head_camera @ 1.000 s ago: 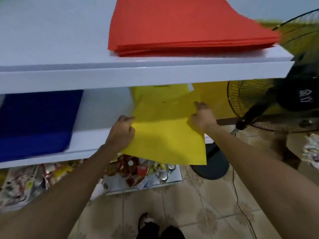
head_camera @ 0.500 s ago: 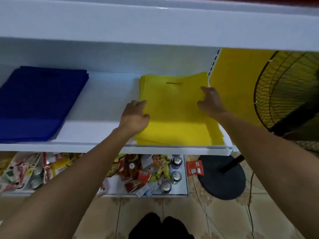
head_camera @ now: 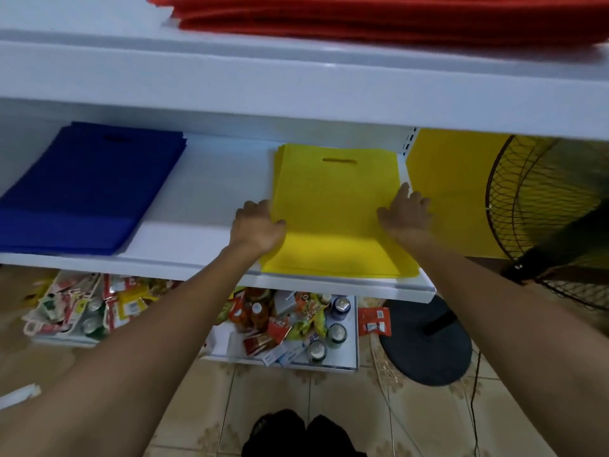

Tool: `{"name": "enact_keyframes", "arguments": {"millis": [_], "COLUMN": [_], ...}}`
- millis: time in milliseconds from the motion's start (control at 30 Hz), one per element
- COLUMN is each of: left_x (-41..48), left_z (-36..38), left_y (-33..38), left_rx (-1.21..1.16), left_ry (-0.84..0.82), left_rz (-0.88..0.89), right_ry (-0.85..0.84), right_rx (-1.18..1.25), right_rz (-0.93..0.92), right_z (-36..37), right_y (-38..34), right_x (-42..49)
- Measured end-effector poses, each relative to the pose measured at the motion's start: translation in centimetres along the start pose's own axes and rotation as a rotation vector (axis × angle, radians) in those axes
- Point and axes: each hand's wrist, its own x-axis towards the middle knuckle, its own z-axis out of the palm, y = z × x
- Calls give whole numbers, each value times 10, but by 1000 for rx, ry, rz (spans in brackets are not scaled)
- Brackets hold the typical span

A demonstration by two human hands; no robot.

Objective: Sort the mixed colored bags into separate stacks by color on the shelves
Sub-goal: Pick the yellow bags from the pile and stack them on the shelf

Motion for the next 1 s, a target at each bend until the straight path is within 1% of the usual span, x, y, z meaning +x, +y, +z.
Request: {"name": "enact_keyframes", "arguments": {"millis": [67, 133, 167, 233, 267, 333, 433, 533, 600, 667, 800, 900, 1000], "left_x": [-17, -38, -50, -80, -97, -136, -198, -262, -297, -329, -374, -390, -395], "left_z": [-20, -48, -64, -100, -119, -156, -209, -253, -277, -297, -334, -357, -377], "left_y": [-9, -27, -39, -68, -84, -118, -166, -202, -230, -262, -323, -363, -398], "left_rx": [-9, -16, -24, -31, -40, -43, -35, -5, 24, 22, 40, 49, 45], "left_ry": [-2, 0, 19, 79, 106, 172, 324, 445, 523, 559, 626, 673, 714], "left_rz": [-9, -19, -32, -111, -174, -311, -415, -538, -628, -685, -745, -742, -726], "right_ry": [50, 20, -17, -154, -232, -286, -315, -391, -413, -433, -421, -436, -403], "right_rx": [35, 120, 151, 184, 179, 172, 196, 178, 214, 271, 364, 413, 441], "right_rz": [-116, -222, -259, -331, -374, -497, -752, -1077, -1235, -1350, -1489, -1504, -1502], "right_z": [-16, -40, -52, -70, -75, -77, -71, -70, -75, -81, -81, -80, -79], "right_y": [-12, -35, -50, -86, -105, -153, -238, -322, -374, -418, -490, -534, -572], "right_x": [-8, -19, -27, -48, -61, -90, -146, -217, -266, -314, -388, -422, -442]}}
